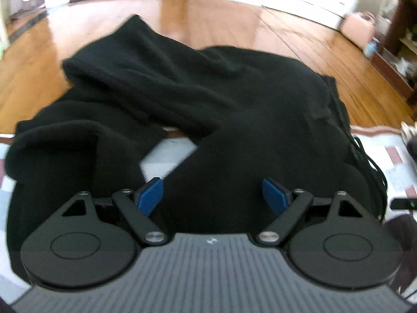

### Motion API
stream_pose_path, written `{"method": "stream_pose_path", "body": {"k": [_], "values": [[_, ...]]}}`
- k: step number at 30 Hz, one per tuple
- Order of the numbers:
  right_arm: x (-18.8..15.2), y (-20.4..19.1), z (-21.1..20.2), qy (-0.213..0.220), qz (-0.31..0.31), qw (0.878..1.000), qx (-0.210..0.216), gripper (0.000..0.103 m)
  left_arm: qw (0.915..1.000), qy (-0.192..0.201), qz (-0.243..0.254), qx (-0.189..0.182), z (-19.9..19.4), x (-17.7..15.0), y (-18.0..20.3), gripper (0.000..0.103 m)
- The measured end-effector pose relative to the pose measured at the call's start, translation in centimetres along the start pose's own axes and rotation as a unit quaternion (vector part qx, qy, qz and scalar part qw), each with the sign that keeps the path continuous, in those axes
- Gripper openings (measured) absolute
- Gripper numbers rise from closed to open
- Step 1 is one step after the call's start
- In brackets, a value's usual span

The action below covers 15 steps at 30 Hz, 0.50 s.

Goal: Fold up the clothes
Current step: 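Lay the black garment flat on the blanket and open both grippers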

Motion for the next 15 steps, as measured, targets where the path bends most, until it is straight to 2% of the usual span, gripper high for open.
{"method": "stream_pose_path", "body": {"k": [6,7,10,12,13,14,15], "values": [[0.6,-1.1,1.7,-0.011,-0.014,1.0,-0.009,0.054,0.9998,-0.007,0.02,-0.002,0.2,-1.1,1.5,0.084],[0.4,-1.4,1.9,-0.005,-0.017,1.0,-0.009,0.055,0.9997,-0.002,0.025,0.001,0.2,-1.2,1.7,0.084],[0.8,-2.5,4.0,-0.006,-0.032,0.999,0.033,0.057,0.9967,0.043,0.06,0.034,-0.3,-1.0,2.4,0.084],[2.0,-3.0,5.4,-0.008,-0.035,0.999,0.022,0.048,0.9905,0.077,0.102,0.052,-0.9,-1.0,3.2,0.084],[2.5,-3.2,6.1,-0.009,-0.037,0.999,0.016,0.025,0.989,0.087,0.107,0.052,-1.0,-1.0,3.3,0.084],[3.2,-3.6,6.2,-0.006,-0.041,0.999,0.013,0.015,0.9893,0.092,0.103,0.048,-1.2,-0.9,3.2,0.084],[4.0,-4.1,5.8,0.005,-0.049,0.999,0.009,0.014,0.9896,0.096,0.098,0.044,-1.3,-0.9,3.0,0.084]]}}
Point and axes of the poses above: each gripper's, at about its wrist camera, not at the fingertips, and z roughly the way its jaws point, y to its right, x to its top, the point moved 2 cm from there along z, roughly the way its jaws point, and after that the axes turned 10 degrees about -z, right-handed, at the moved point
